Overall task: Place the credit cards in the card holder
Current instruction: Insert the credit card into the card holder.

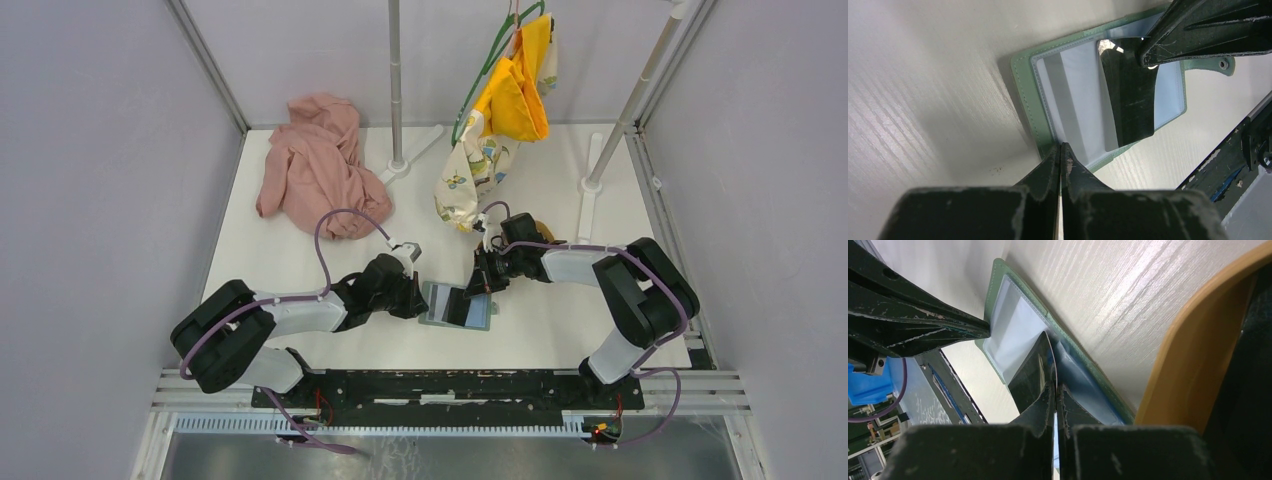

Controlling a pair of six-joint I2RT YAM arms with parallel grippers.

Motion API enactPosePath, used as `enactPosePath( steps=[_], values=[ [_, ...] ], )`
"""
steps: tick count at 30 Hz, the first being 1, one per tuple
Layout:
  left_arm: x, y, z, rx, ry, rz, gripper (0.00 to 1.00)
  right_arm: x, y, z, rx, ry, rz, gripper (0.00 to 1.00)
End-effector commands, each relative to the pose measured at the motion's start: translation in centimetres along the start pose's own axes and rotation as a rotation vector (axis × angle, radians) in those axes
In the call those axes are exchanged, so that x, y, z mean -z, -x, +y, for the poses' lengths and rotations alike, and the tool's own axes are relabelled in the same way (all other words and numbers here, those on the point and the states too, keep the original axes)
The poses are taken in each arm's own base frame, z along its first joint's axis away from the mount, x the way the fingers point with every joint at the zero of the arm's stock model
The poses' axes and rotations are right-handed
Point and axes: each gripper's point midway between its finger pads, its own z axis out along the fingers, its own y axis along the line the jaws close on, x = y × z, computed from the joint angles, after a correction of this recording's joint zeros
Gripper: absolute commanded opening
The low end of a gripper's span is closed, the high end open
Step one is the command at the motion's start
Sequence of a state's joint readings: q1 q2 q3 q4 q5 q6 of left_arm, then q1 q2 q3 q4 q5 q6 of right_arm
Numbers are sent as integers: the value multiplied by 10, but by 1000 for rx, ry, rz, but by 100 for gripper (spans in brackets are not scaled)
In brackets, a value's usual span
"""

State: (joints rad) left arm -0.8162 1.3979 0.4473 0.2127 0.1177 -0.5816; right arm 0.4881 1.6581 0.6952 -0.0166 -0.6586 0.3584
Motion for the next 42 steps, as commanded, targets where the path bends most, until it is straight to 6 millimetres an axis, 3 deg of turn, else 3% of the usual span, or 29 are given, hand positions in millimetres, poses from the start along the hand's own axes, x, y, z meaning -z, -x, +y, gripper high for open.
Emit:
enactPosePath(
  steps=[1,18,29,42],
  values=[
    [-1,7,-5,-32,-5,-15,4,-4,-21,-29,-50,-124,49,0],
    [-6,9,-9,-46,-17,-9,4,-18,-20,-22,-68,-96,101,0],
    [-5,10,-4,-51,12,-14,4,8,-13,-36,-64,-141,12,0],
    [-5,13,-7,-56,3,-23,4,1,-26,-38,-111,-134,65,0]
  ],
)
